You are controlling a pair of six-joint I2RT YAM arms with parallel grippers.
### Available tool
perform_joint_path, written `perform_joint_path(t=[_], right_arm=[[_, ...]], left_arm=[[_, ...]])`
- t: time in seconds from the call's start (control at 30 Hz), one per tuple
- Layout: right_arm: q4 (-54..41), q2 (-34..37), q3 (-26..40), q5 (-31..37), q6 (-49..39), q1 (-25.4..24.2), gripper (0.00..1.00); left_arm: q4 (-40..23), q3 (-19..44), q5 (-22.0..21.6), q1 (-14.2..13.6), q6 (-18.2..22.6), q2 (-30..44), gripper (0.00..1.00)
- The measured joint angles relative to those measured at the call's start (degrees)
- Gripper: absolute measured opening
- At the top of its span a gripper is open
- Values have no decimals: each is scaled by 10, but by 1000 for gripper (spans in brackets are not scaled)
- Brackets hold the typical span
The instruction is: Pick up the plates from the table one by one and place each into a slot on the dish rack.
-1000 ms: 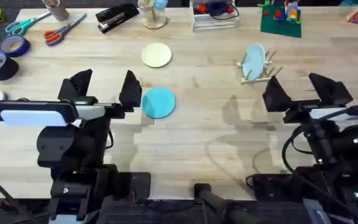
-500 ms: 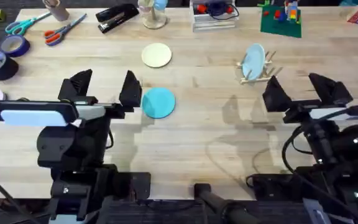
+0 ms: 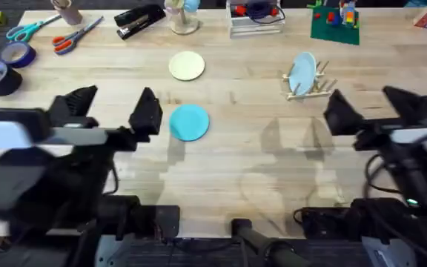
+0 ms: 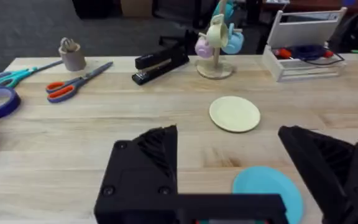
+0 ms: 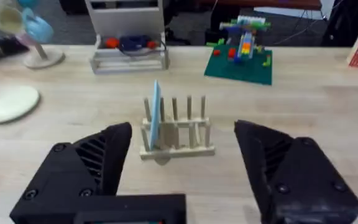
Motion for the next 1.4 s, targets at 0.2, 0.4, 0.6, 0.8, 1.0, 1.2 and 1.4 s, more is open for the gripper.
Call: perform_joint_path(t=[0.2,0.4,0.6,0.8,1.0,1.2,1.4], right_arm=[[-113,57,142,0,0,0,992],[-256,189,293,-2,-2,0,992],[-368,336,446,-2,-12,0,992],[-456,452,572,-2,-17,0,992],[-536,527,655,-2,-18,0,993],[-570,560,682,-2,-19,0,994],[-569,565,684,-2,-19,0,995]], left_arm=[[-146,162,0,0,-23,50,993],[-270,317,0,0,-49,177,992],[-389,466,29,0,-58,337,992],[-513,607,51,0,-60,487,994],[-600,711,60,0,-61,601,993],[-628,755,65,0,-63,648,994],[-640,756,69,0,-63,663,989]])
